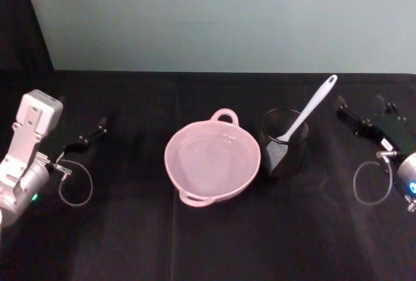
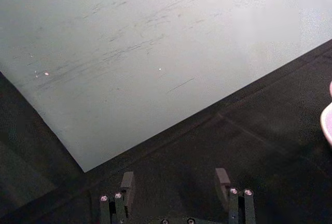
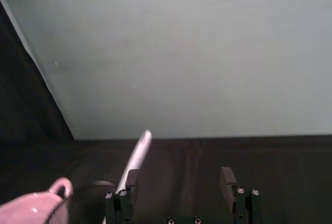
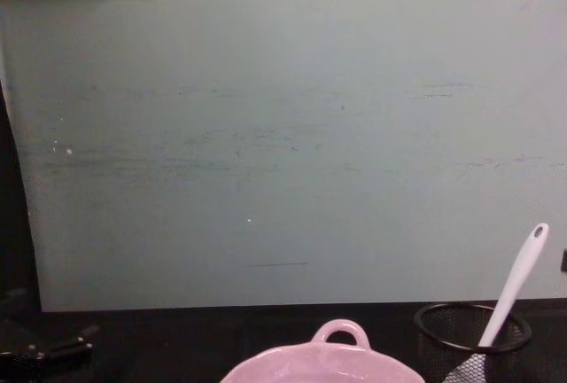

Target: Use the one hand to pick up the spoon and stir the clear water in the bowl.

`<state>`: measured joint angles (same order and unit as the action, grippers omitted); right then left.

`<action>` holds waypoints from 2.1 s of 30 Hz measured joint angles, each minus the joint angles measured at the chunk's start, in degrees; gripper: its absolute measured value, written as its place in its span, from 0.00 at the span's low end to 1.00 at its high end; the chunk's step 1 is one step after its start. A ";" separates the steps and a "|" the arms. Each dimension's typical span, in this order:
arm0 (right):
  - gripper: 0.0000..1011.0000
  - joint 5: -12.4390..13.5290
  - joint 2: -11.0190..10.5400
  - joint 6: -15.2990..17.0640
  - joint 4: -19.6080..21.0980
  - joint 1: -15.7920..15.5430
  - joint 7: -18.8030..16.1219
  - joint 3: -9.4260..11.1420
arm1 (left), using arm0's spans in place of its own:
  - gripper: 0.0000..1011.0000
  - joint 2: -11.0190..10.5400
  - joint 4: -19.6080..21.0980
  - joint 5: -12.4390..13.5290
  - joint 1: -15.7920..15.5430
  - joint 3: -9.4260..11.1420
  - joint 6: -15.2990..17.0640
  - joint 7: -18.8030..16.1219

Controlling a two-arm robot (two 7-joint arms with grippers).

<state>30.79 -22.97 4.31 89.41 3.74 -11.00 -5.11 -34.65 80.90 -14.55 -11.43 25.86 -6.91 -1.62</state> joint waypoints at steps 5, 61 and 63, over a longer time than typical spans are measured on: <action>0.99 -1.91 0.22 0.93 -2.25 0.84 0.34 -0.64 | 1.00 0.00 0.00 0.00 0.00 0.00 0.00 0.00; 0.99 -24.97 3.24 -11.74 -20.27 12.85 3.72 -8.40 | 1.00 0.00 0.00 0.00 0.00 0.00 0.00 0.00; 0.99 -24.95 3.24 -11.75 -20.28 12.85 3.71 -8.40 | 1.00 0.00 0.00 0.00 0.00 0.00 0.00 0.00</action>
<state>5.84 -19.73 -7.44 69.13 16.60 -7.29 -13.51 -34.65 80.90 -14.55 -11.43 25.86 -6.91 -1.62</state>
